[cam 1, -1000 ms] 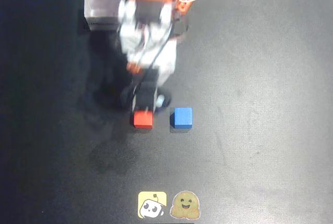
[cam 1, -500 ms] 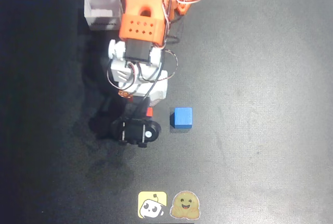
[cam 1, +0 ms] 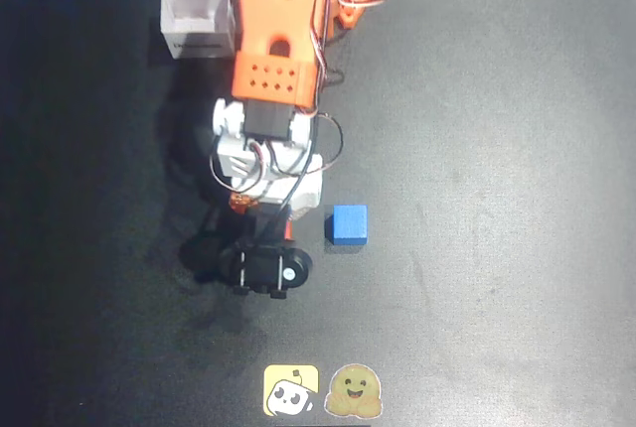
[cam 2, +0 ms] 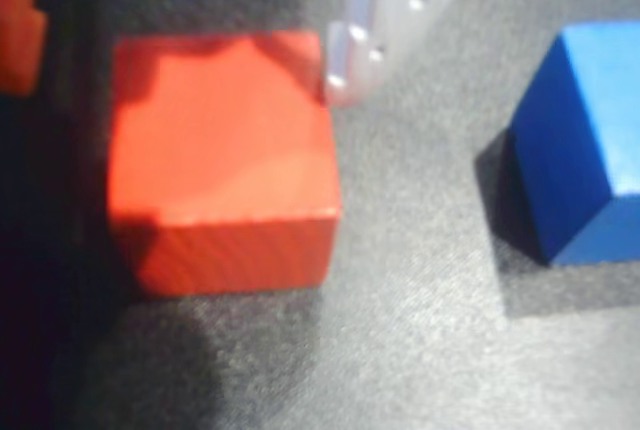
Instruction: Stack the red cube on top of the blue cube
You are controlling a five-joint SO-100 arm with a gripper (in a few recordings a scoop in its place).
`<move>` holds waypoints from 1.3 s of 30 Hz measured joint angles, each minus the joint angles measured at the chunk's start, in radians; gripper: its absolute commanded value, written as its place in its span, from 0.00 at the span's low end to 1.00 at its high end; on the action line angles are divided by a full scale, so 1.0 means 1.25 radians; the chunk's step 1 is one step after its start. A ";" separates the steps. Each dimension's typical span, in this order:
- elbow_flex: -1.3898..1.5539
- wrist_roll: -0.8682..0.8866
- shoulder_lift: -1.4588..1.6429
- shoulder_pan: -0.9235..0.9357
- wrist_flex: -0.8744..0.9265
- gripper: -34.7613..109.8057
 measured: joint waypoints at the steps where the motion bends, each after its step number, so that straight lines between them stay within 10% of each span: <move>1: 0.000 0.000 -0.004 0.000 -0.004 0.39; 26: -0.004 0.023 -0.094 -0.002 -0.079 0.24; 39: -0.350 0.042 -0.074 -0.059 0.368 0.24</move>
